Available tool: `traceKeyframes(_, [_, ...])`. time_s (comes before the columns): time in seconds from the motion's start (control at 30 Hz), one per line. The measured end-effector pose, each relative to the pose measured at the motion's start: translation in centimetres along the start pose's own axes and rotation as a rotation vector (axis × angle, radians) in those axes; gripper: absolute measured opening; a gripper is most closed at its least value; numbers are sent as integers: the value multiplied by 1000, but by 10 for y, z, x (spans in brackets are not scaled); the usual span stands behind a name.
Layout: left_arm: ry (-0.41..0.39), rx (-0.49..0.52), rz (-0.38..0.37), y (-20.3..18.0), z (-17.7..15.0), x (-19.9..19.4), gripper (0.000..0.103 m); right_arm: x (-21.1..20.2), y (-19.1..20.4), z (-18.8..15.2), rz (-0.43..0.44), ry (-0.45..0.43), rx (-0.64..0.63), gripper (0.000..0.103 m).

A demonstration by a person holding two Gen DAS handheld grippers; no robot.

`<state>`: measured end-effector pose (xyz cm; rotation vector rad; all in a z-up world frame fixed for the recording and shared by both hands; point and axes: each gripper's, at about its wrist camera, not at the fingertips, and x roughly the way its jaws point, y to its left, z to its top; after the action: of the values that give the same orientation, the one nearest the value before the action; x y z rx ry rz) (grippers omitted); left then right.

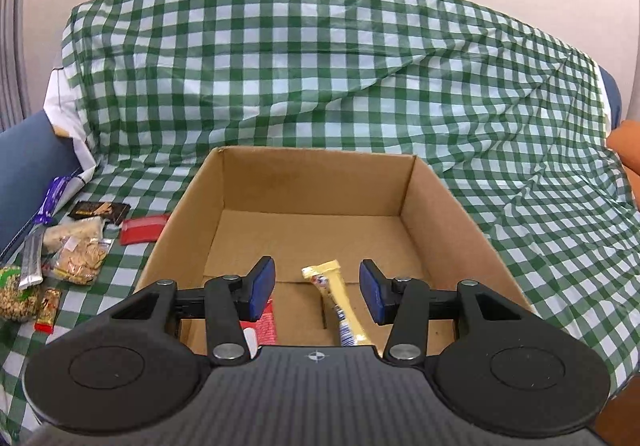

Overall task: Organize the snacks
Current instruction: 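Move both tools back from the box toward the snack pile, then grasp the small red-wrapped snack with the right tool while the left tool approaches the peanut tub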

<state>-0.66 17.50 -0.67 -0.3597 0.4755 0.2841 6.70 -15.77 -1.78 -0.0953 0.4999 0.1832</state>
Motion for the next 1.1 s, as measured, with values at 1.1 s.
traceKeyframes(1.1, [135, -492, 165, 87, -3, 44, 36, 55, 248, -31, 431, 197, -246, 40])
